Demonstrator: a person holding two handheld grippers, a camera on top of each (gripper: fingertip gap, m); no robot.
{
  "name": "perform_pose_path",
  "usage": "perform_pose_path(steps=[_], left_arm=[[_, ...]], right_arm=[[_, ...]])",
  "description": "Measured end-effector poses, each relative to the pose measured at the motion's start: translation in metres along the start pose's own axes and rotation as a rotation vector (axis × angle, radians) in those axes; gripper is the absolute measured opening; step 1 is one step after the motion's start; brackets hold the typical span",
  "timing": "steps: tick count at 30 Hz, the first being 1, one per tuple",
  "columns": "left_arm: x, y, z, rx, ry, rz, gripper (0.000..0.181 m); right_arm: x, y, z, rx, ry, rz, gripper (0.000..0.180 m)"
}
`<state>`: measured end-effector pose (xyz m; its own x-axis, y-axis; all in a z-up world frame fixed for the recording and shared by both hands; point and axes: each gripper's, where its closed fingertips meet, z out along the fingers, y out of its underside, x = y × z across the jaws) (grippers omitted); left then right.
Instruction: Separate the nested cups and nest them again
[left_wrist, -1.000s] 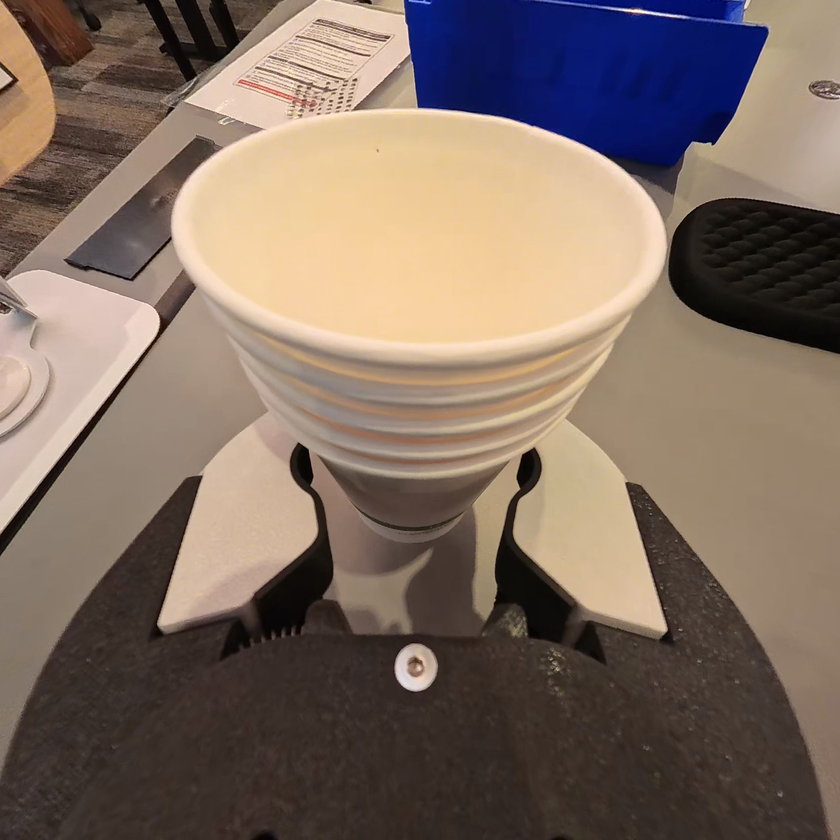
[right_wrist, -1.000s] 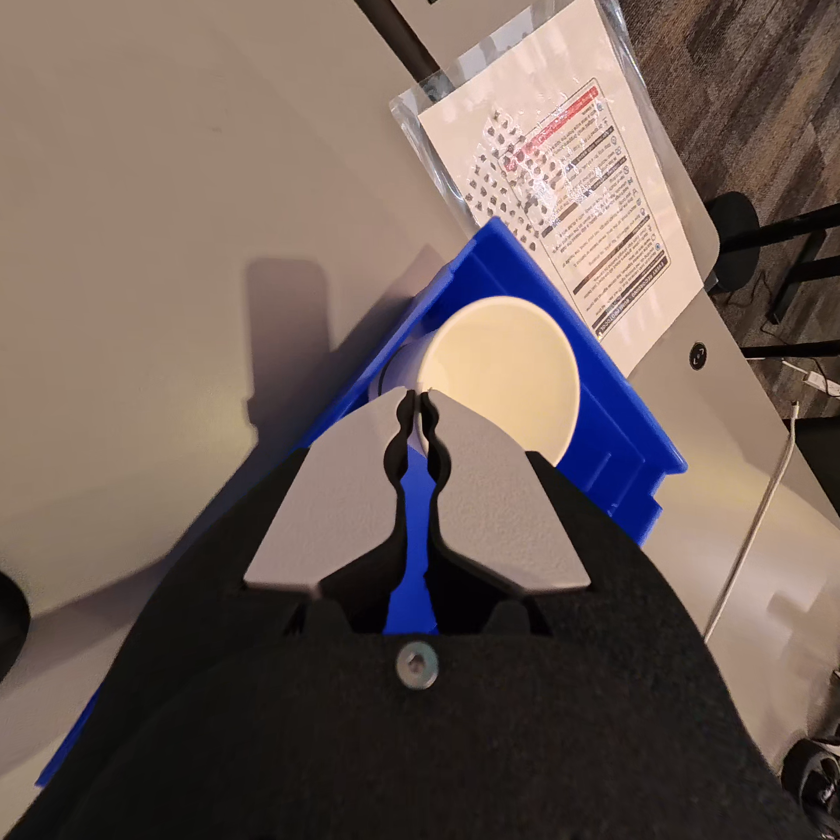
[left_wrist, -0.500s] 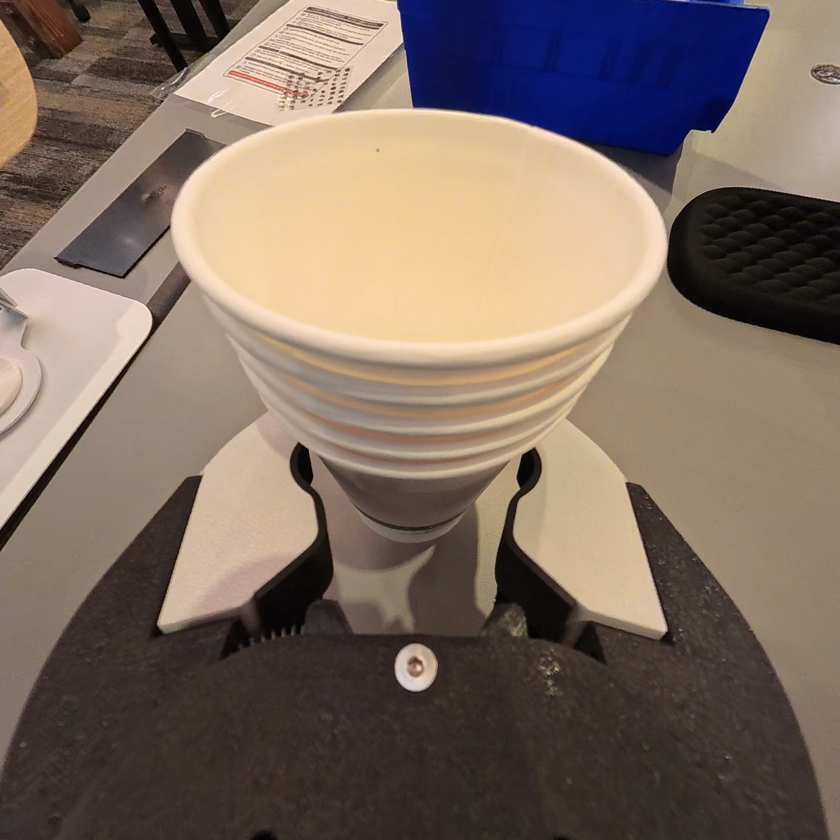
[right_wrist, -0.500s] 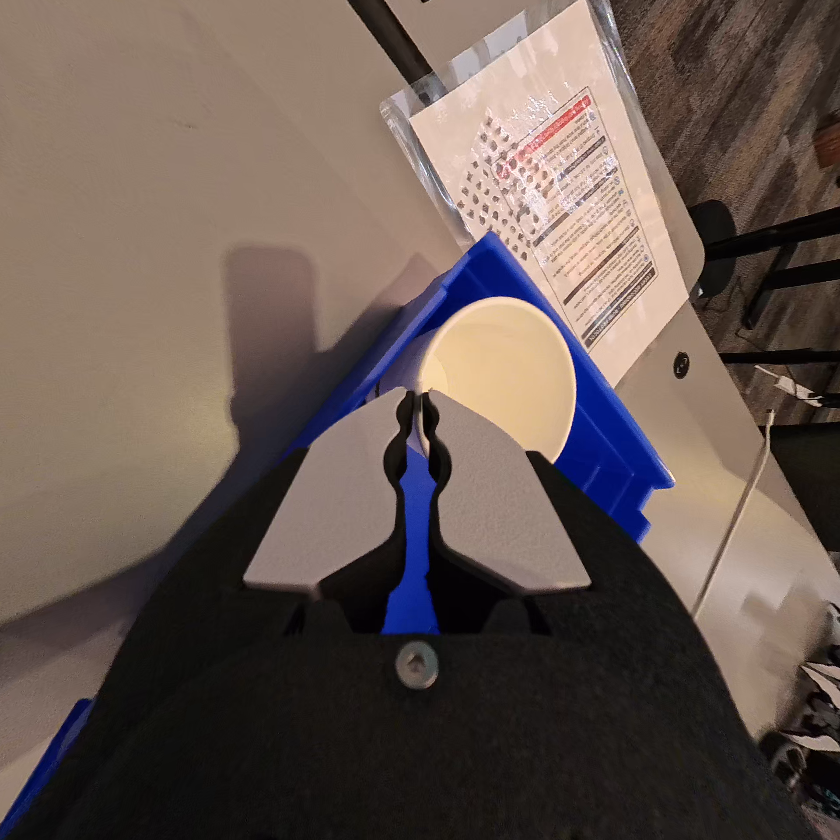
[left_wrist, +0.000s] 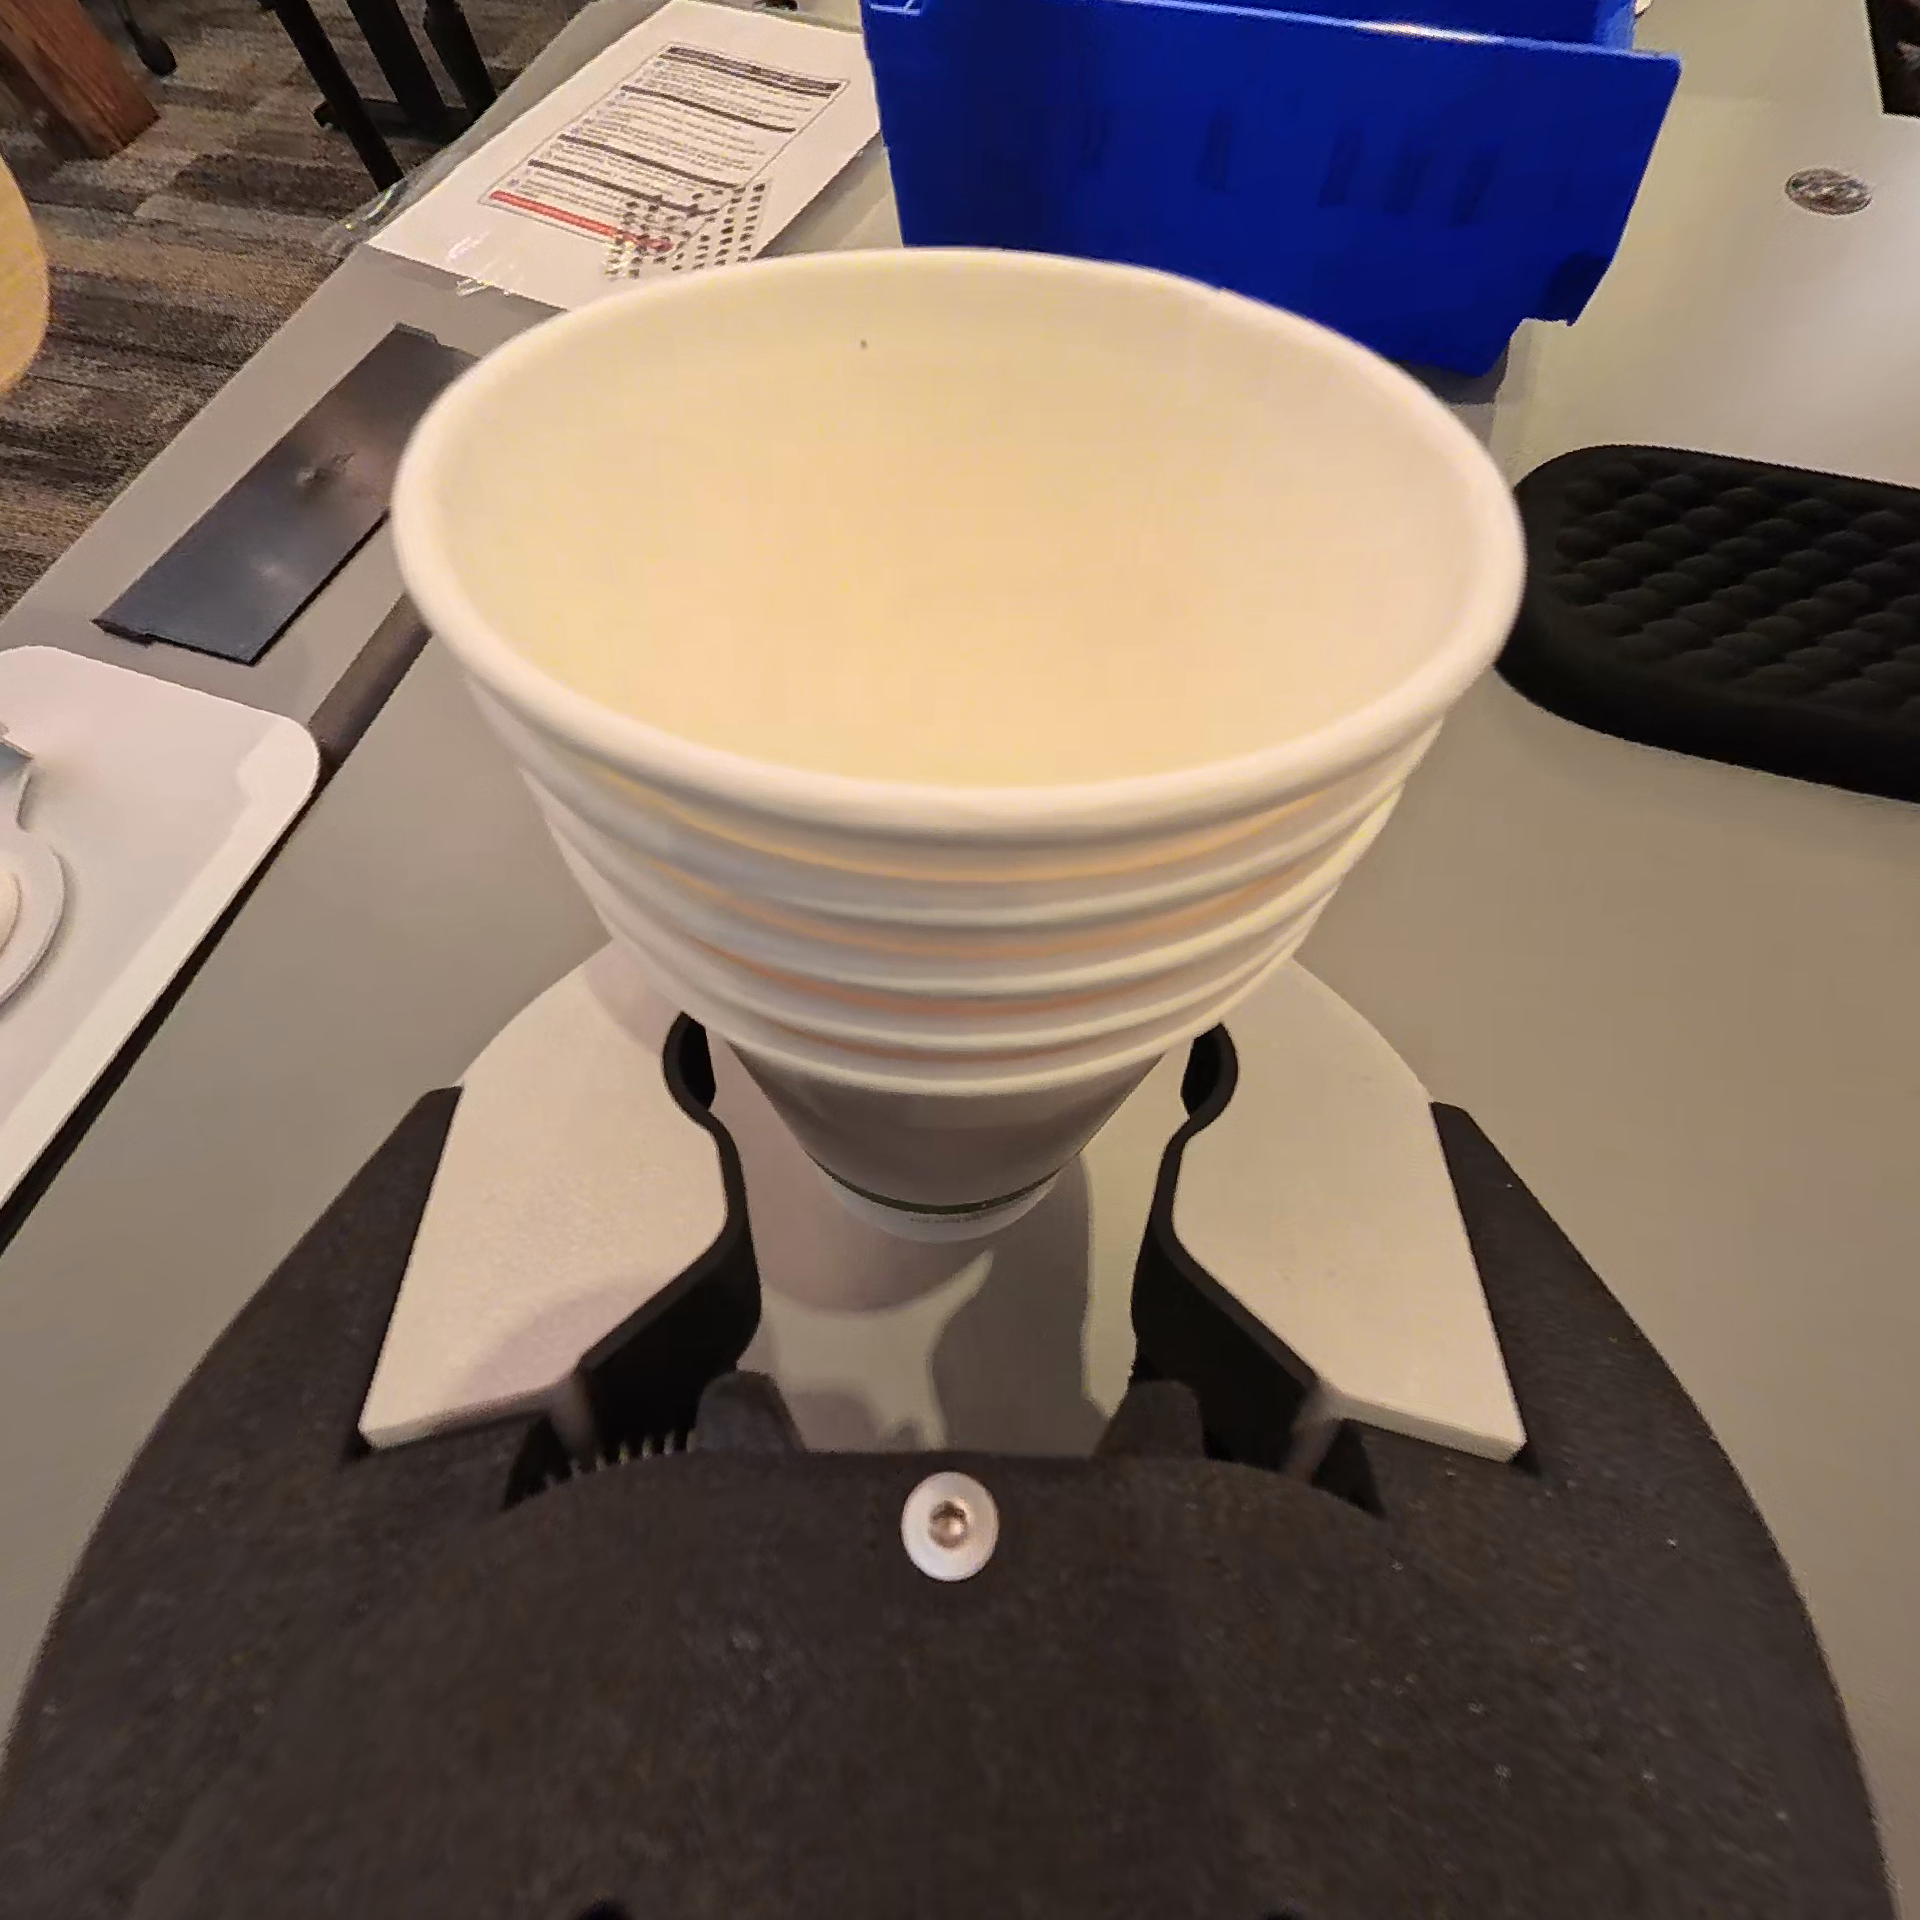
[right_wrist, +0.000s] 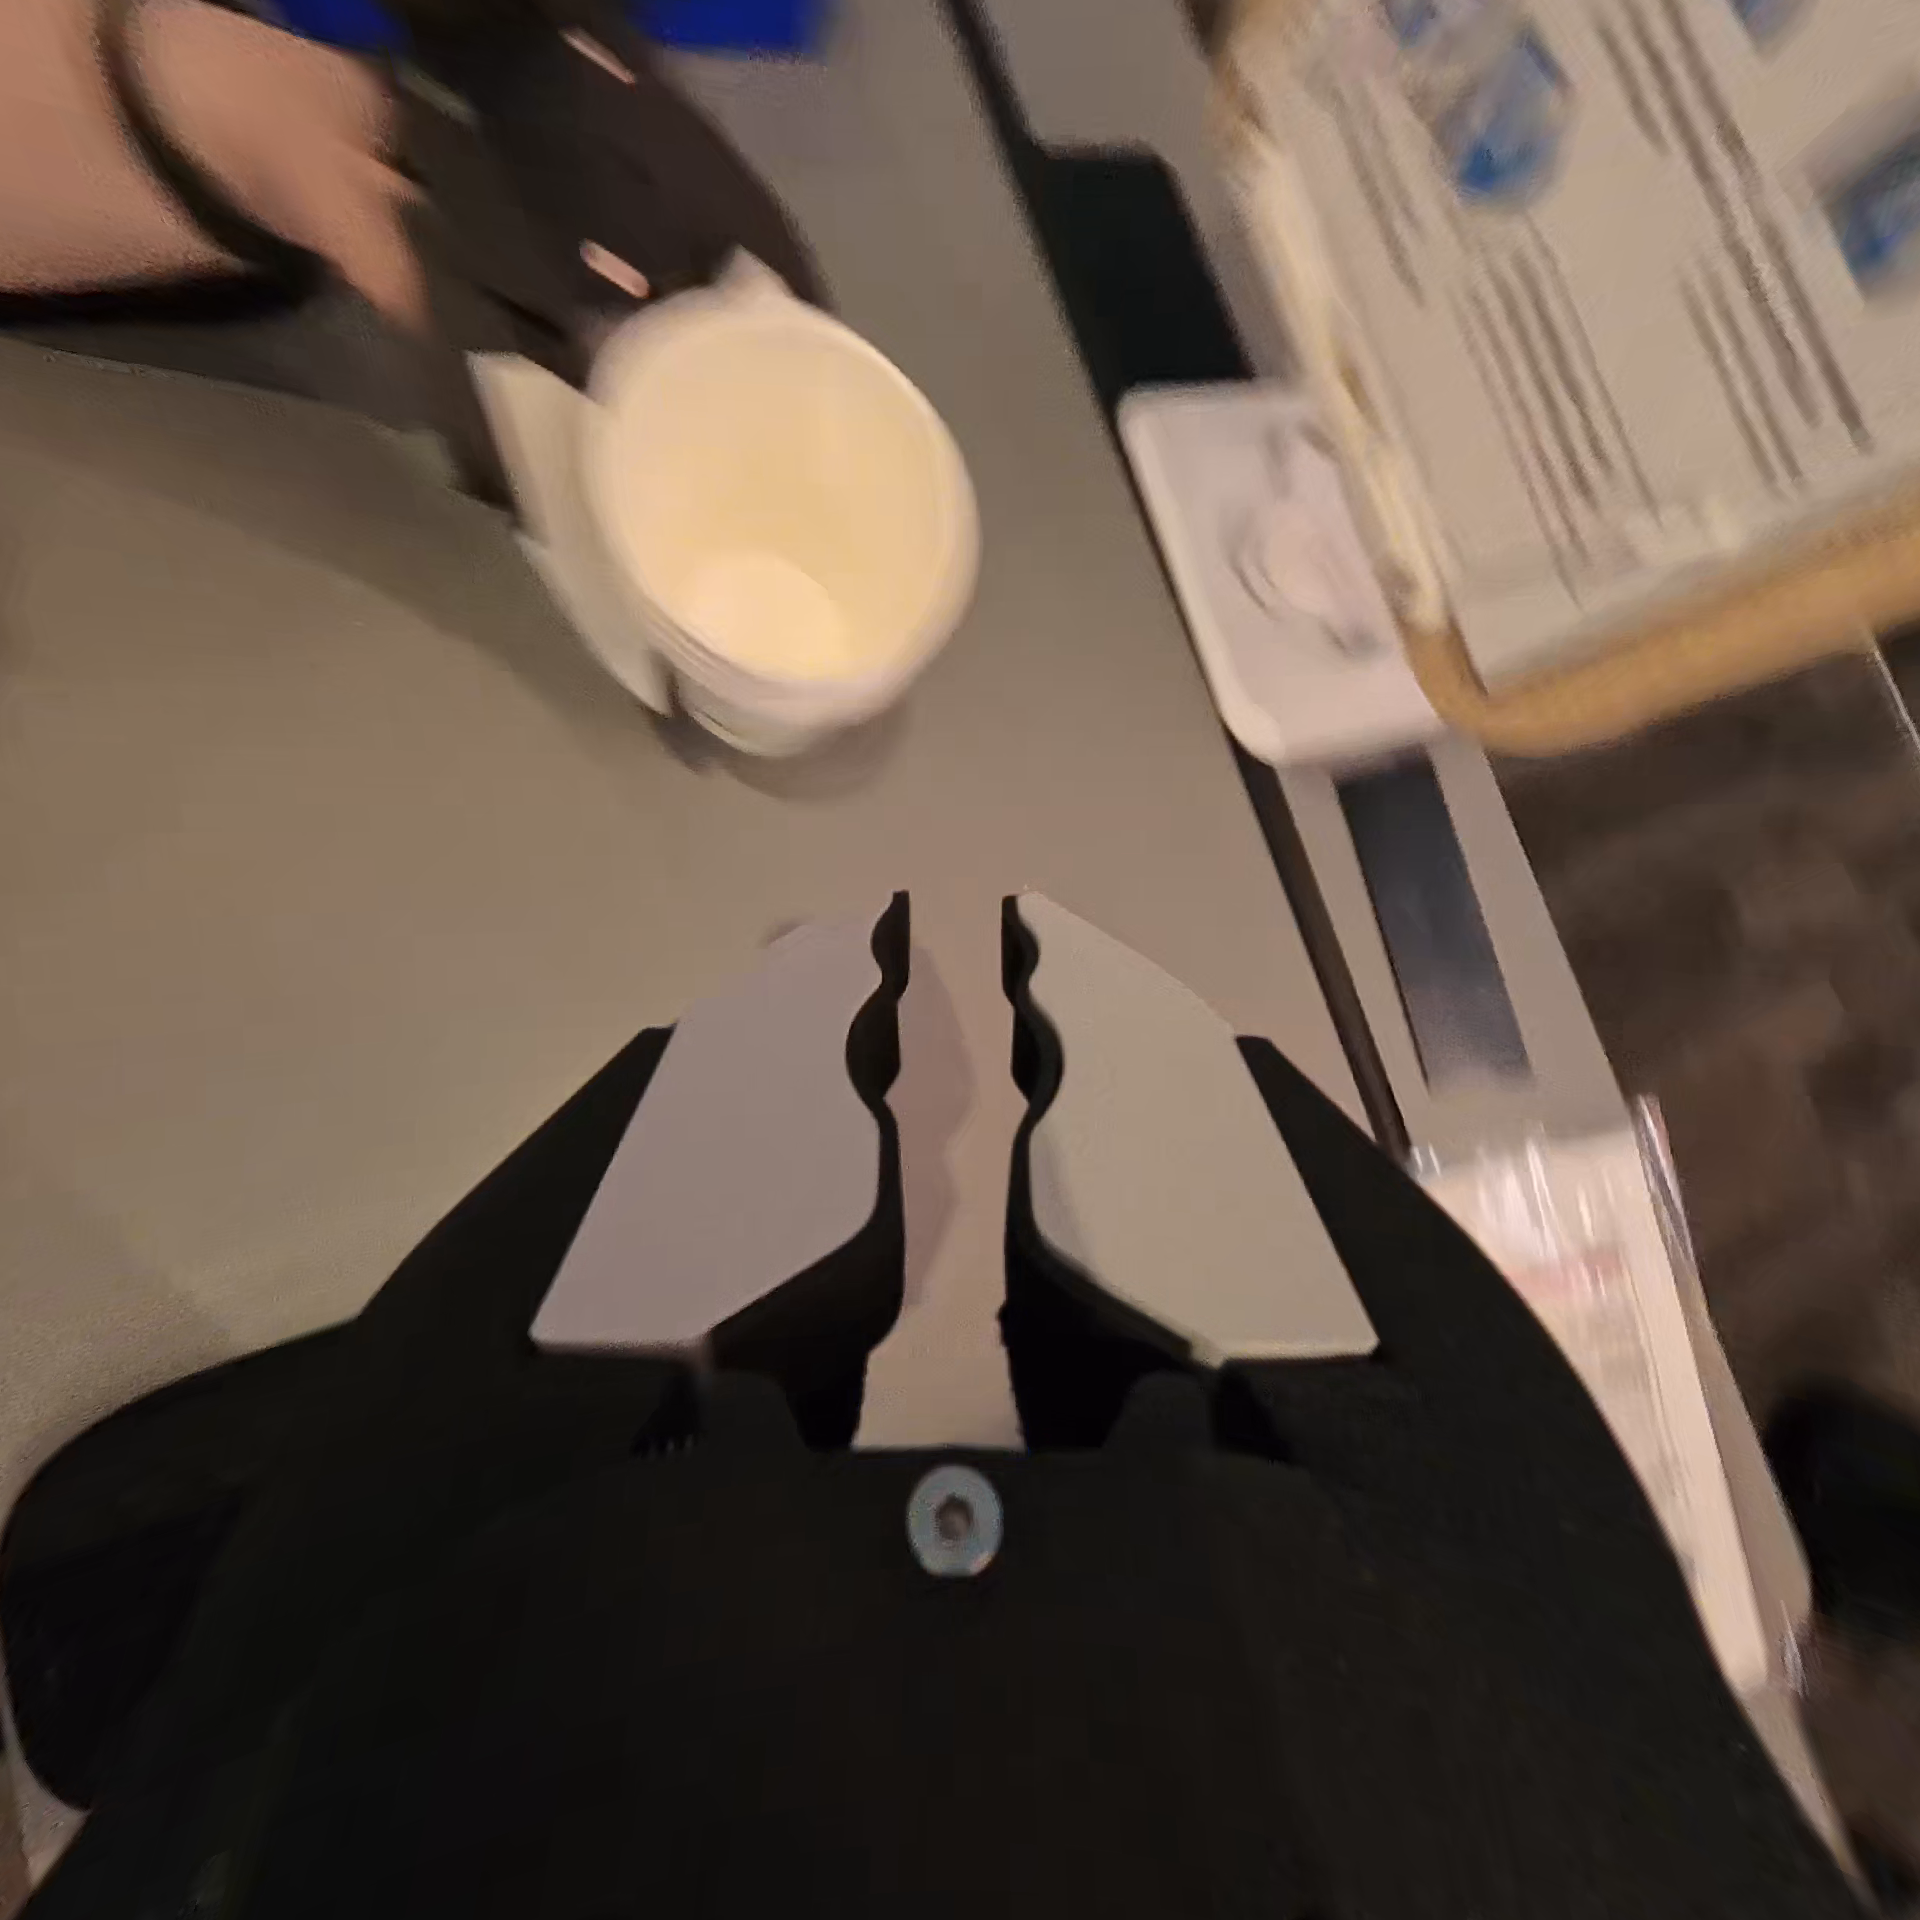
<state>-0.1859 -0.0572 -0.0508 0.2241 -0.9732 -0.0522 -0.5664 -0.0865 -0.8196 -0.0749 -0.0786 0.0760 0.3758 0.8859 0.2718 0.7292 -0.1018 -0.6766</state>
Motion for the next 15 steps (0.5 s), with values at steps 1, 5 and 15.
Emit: perform_pose_path(steps=[1, 5, 15], left_arm=[[0.001, 0.000, 0.000, 0.001, 0.002, 0.002, 0.089], [0.004, -0.001, -0.001, 0.000, 0.006, 0.011, 0.089], [0.007, -0.008, -0.006, 0.017, 0.008, 0.033, 0.089]], right_arm=[[-0.020, -0.020, 0.008, 0.023, -0.051, -0.068, 0.013], [-0.066, -0.056, 0.044, 0.004, -0.151, -0.203, 0.011], [-0.084, -0.054, 0.082, -0.121, -0.199, -0.267, 0.004]])
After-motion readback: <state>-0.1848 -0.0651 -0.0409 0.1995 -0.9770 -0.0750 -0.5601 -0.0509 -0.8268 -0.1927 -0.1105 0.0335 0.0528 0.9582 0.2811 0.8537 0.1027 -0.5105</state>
